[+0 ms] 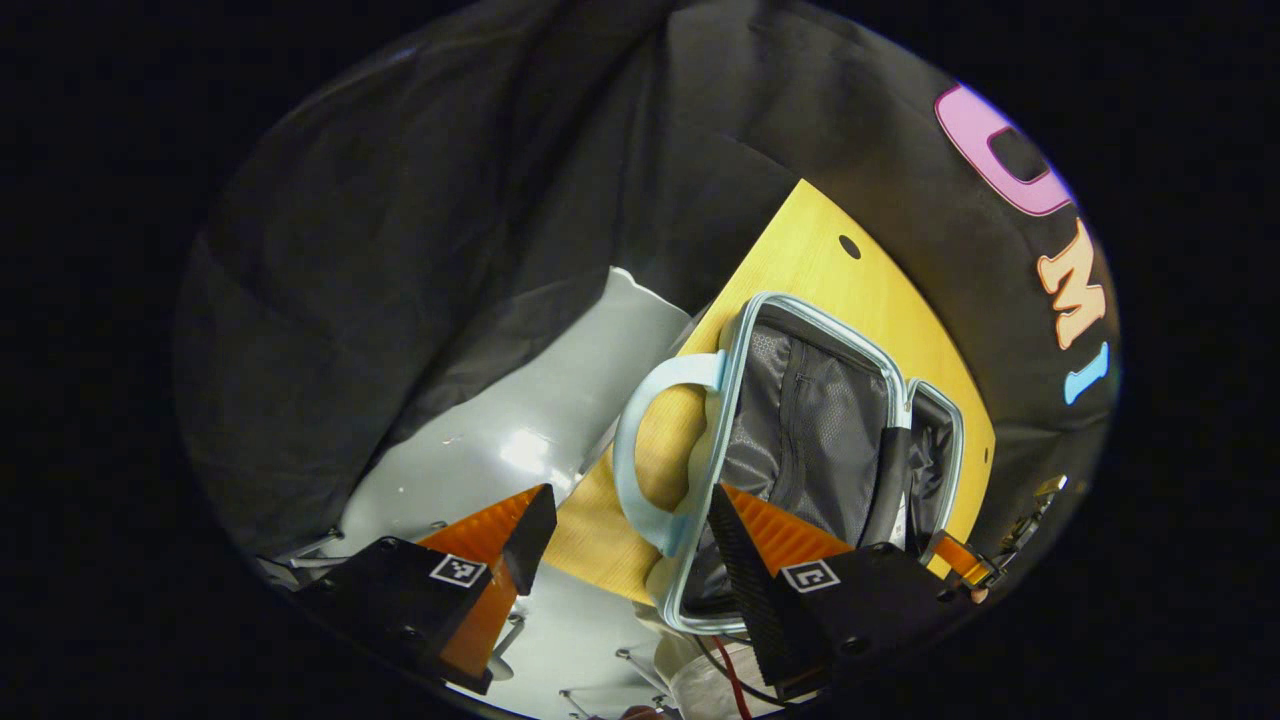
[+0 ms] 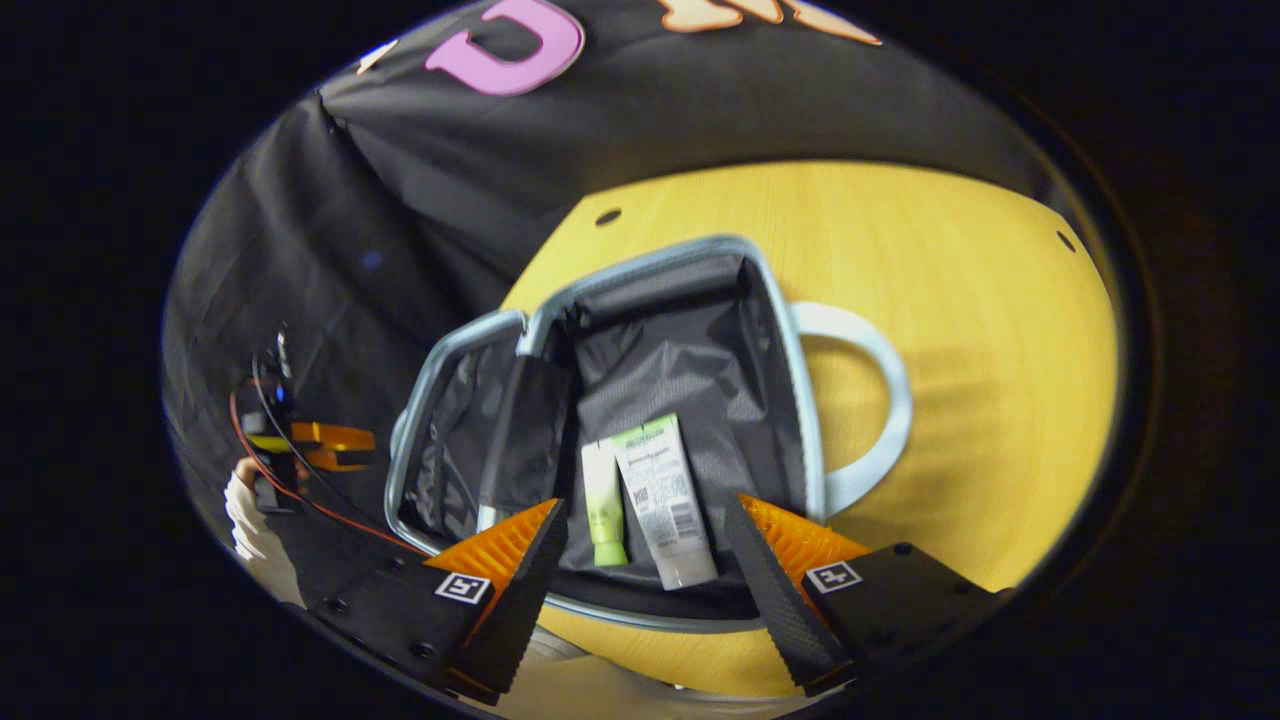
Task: First open the suitcase, pack the skin care products into it, and then close the suitcase.
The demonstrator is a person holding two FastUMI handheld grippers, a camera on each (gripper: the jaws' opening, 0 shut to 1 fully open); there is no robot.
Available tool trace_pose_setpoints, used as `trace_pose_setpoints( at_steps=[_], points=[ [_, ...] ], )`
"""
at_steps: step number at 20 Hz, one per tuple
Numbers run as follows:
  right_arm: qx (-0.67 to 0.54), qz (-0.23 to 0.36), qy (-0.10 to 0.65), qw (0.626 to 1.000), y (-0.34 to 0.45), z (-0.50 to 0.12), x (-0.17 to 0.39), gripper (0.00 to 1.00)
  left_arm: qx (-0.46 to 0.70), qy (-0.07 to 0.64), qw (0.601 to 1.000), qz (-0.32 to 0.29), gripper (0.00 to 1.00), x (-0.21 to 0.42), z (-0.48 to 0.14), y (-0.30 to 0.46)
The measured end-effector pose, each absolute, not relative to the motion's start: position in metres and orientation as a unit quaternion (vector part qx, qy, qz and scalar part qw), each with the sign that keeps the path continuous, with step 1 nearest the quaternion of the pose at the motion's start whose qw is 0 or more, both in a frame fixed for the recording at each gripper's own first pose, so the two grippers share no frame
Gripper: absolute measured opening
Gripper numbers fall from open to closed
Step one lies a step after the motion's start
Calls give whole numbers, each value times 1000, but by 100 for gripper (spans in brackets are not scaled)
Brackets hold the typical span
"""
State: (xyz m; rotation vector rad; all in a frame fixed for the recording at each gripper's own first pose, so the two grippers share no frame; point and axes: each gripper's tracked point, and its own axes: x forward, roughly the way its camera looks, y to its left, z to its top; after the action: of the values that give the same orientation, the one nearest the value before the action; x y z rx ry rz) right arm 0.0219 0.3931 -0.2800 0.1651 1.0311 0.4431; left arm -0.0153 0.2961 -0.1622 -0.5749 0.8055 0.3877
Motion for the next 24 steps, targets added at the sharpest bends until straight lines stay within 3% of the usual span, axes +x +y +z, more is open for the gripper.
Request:
trace_pose_setpoints(
  at_steps=[5,8,9,12,13,14,20,24],
  points=[
    [92,142,385,907,329,-216,56,98,-293,362,865,189,91,8,-191,316],
    [89,99,362,923,284,-196,62,98,-318,339,866,186,82,20,-202,322],
    [82,83,356,927,266,-191,60,98,-332,338,861,185,71,23,-207,319],
    [82,56,344,934,237,-180,62,98,-358,337,856,162,22,27,-211,309],
    [88,51,340,935,233,-177,62,98,-352,339,857,165,21,27,-211,311],
    [95,50,337,936,231,-175,63,98,-348,341,858,163,10,25,-211,310],
    [95,61,349,930,235,-189,59,98,-344,339,863,146,1,22,-179,293],
    [93,83,356,926,242,-194,60,98,-331,327,871,160,5,15,-133,279]
  ],
)
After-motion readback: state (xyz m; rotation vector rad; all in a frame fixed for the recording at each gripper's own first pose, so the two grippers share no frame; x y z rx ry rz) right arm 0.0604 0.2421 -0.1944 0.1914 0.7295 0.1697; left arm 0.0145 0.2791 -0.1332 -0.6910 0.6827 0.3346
